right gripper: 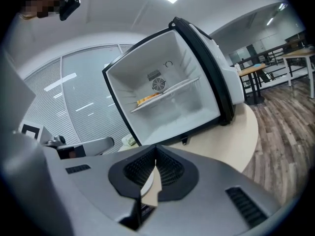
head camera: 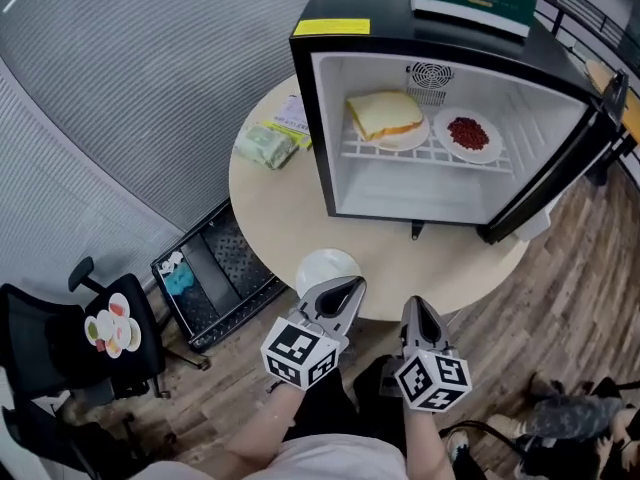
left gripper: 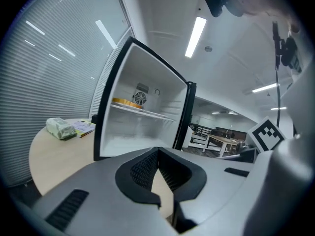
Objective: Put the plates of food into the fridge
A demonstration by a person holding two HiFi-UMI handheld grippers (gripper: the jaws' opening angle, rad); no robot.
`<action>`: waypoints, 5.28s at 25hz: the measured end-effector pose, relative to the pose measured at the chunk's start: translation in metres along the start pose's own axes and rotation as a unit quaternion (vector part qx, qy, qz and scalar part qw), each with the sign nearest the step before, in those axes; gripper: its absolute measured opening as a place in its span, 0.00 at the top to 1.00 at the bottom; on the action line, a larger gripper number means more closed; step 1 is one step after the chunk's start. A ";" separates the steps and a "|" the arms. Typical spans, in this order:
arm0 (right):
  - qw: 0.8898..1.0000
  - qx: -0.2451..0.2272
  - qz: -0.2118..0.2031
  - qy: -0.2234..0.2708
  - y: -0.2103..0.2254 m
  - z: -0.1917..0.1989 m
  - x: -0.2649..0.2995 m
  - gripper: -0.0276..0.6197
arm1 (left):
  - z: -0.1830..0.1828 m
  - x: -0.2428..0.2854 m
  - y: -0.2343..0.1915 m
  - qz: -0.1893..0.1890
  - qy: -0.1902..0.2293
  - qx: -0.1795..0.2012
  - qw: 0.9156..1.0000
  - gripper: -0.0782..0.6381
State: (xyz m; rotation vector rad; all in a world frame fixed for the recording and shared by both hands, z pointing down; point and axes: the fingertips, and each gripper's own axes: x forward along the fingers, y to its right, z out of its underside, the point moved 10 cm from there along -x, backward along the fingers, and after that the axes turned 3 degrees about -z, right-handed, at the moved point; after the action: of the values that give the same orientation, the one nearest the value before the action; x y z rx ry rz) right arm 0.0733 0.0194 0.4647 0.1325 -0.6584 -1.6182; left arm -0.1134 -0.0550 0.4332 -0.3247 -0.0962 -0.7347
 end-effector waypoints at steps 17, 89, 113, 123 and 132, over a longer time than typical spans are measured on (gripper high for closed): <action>0.971 0.228 0.051 -0.042 -0.069 0.105 0.025 0.72 | 0.029 -0.076 -0.103 0.007 -0.048 -0.016 0.999 0.88; 0.909 0.399 -0.041 0.115 0.009 -0.025 0.010 0.93 | -0.044 0.015 -0.018 0.102 0.017 0.025 0.994 0.88; 0.910 0.410 -0.060 0.021 0.098 -0.058 0.129 0.93 | -0.025 0.116 -0.018 0.015 0.002 0.015 1.000 0.88; 0.915 0.401 -0.036 -0.035 0.127 -0.070 0.203 0.93 | -0.013 0.158 -0.044 -0.021 -0.008 -0.019 1.000 0.88; 0.929 0.368 -0.009 -0.035 0.129 -0.090 0.237 0.93 | -0.015 0.160 -0.054 -0.025 -0.011 -0.021 0.999 0.88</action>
State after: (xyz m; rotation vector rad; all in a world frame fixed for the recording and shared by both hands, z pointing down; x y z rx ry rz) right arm 0.1855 -0.2357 0.5205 0.6294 -1.3009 -1.3236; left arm -0.0315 -0.2003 0.4642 -0.3716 -0.1092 -0.7835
